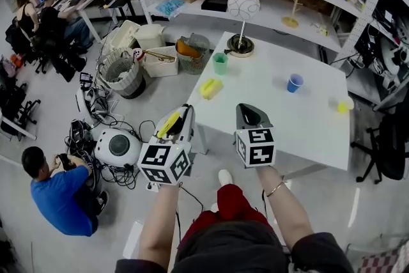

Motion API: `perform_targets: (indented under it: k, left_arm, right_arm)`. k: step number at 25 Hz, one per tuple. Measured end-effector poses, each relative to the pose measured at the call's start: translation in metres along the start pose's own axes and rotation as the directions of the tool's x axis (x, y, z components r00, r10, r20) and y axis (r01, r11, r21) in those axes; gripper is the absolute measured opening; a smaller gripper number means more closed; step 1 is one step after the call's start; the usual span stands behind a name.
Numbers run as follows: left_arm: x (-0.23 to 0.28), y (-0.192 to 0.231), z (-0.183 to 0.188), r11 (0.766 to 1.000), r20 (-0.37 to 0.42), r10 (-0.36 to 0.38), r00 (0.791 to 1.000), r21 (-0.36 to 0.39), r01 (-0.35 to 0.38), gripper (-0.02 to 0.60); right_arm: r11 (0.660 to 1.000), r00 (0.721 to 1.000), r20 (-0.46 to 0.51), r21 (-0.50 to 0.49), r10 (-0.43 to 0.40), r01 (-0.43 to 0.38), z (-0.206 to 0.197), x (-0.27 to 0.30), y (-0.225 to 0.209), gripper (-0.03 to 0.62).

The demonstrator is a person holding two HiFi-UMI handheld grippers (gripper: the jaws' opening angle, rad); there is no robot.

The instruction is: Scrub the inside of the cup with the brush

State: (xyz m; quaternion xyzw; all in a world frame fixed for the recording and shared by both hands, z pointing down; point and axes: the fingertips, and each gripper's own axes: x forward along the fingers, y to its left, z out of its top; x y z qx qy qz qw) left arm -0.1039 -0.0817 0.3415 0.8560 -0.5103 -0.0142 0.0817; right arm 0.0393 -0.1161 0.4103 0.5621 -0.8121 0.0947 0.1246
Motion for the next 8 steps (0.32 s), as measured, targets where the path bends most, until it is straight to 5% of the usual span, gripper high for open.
perform_targets:
  k: [8]
  left_arm:
    - [-0.021,-0.012,0.000,1.000,0.018,-0.007,1.000,0.023,0.007,0.044]
  right_arm:
    - [1.000,1.000,0.007,-0.006,-0.007,0.007,-0.004,-0.024,0.008,0.018]
